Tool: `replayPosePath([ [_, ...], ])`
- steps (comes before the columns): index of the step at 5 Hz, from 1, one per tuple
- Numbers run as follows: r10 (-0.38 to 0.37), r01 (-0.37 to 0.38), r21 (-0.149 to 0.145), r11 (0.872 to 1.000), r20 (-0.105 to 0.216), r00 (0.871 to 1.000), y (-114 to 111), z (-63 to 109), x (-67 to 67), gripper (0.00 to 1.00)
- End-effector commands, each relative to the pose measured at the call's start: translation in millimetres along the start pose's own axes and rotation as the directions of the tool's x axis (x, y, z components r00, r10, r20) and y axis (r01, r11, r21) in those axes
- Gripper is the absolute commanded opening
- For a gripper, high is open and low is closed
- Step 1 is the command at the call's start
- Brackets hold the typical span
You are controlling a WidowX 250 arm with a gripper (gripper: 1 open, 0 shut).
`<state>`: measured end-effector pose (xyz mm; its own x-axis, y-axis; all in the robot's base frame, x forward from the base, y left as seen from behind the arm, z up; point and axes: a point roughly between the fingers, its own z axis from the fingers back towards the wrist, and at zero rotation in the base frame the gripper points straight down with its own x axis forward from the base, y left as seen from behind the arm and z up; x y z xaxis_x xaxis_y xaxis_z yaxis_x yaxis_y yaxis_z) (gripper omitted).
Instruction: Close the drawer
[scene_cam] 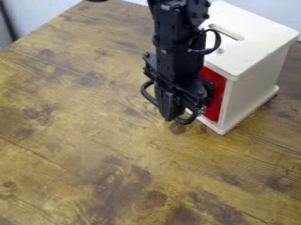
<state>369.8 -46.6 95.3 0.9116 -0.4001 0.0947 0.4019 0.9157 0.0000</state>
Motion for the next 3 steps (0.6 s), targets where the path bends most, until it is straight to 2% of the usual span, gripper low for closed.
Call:
replayPosePath([
  [1, -0.027, 0.023, 0.031, 0.999, 0.121, 0.992, -8.9, 35.7, 14.2, 1.00],
  [2, -0.023, 0.021, 0.020, 1.000, 0.109, 0.994, -11.1, 30.5, 11.8, 1.00],
  [3, -0.012, 0.011, 0.013, 1.000, 0.097, 0.995, -9.0, 38.6, 9.6, 1.00],
])
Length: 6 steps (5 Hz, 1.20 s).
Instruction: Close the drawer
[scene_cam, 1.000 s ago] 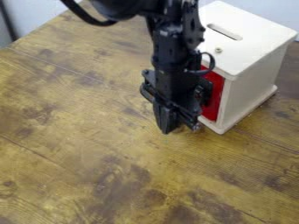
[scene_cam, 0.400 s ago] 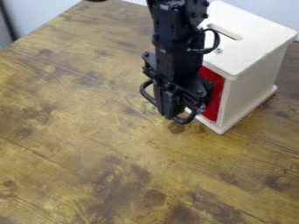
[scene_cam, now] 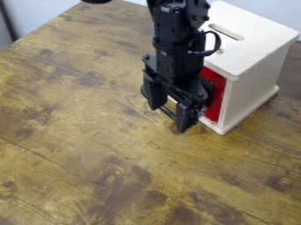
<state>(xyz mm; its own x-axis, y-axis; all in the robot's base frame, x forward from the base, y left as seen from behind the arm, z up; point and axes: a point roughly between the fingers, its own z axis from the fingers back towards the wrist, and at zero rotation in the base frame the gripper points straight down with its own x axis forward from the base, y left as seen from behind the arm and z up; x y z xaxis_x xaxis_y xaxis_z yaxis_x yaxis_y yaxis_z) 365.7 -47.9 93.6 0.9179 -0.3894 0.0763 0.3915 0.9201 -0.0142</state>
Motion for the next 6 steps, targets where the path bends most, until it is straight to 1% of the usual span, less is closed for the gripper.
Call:
replayPosePath([
  [1, -0.022, 0.015, 0.050, 0.999, 0.130, 0.991, -6, 48.9, 10.4, 1.00],
  [2, -0.008, 0.002, 0.045, 0.999, 0.128, 0.992, -2, 61.2, 9.9, 1.00],
  [4, 0.023, -0.030, 0.053, 0.998, 0.143, 0.989, 5, 82.2, 6.9, 1.00],
  [5, 0.043, -0.052, 0.057, 0.997, 0.152, 0.987, 10, 86.7, 5.8, 1.00],
  [6, 0.056, -0.066, 0.057, 0.996, 0.156, 0.986, 13, 87.2, 4.7, 1.00],
])
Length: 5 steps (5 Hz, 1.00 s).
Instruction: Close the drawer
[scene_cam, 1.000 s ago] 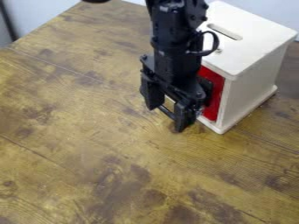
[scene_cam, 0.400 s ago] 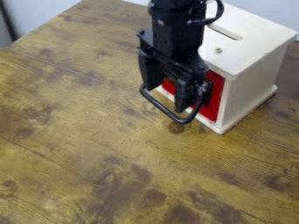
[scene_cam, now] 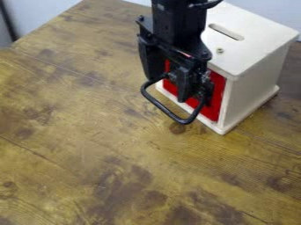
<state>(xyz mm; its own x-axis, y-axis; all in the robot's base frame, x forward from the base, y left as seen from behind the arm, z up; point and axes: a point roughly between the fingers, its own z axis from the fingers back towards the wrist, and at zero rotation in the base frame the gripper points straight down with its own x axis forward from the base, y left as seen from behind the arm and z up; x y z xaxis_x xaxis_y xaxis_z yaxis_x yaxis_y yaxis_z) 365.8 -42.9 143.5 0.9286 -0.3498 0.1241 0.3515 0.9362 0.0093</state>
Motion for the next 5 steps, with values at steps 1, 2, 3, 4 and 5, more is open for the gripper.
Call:
replayPosePath([
  [1, 0.033, -0.035, 0.016, 0.999, 0.087, 0.996, 13, 34.7, 4.6, 1.00],
  [2, 0.049, -0.049, 0.008, 0.999, 0.066, 0.997, 17, 33.8, 4.7, 1.00],
  [3, 0.065, -0.065, 0.004, 0.998, 0.046, 0.997, 24, 31.0, 4.9, 1.00],
  [4, 0.081, -0.082, 0.016, 0.996, 0.046, 0.996, 30, 28.4, 3.0, 1.00],
  [5, 0.089, -0.089, 0.016, 0.996, 0.036, 0.995, 32, 22.8, -0.2, 1.00],
])
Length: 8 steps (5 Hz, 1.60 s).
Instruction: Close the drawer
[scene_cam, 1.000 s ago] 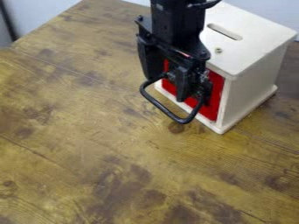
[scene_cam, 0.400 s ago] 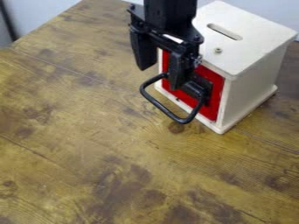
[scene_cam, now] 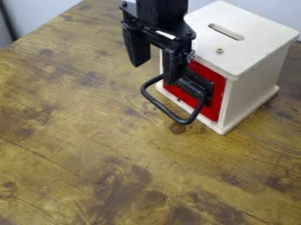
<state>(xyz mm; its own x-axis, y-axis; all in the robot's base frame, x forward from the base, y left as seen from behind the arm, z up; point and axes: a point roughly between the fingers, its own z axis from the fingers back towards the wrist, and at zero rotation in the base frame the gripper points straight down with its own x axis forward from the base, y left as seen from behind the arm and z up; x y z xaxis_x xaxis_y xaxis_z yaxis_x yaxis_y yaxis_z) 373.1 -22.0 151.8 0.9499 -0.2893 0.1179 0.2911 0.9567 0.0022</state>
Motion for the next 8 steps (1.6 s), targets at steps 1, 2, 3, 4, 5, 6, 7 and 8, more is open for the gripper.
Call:
replayPosePath([
  [1, 0.032, -0.032, 0.009, 0.999, 0.026, 0.999, 13, 9.6, -4.6, 1.00],
  [2, 0.043, -0.044, 0.013, 0.999, 0.026, 0.999, 15, 5.2, -5.6, 1.00],
  [3, 0.054, -0.055, 0.015, 0.998, 0.023, 0.998, 17, 2.1, -6.6, 1.00],
  [4, 0.064, -0.065, 0.021, 0.998, 0.028, 0.998, 19, -1.3, -8.1, 1.00],
  [5, 0.072, -0.072, 0.024, 0.997, 0.034, 0.997, 21, -1.8, -8.6, 1.00],
  [6, 0.080, -0.081, 0.022, 0.996, 0.038, 0.996, 24, -2.1, -9.5, 1.00],
  [7, 0.088, -0.089, 0.021, 0.996, 0.038, 0.995, 26, -2.3, -10.7, 1.00],
  [8, 0.099, -0.099, 0.018, 0.995, 0.038, 0.994, 28, -2.3, -12.0, 1.00],
])
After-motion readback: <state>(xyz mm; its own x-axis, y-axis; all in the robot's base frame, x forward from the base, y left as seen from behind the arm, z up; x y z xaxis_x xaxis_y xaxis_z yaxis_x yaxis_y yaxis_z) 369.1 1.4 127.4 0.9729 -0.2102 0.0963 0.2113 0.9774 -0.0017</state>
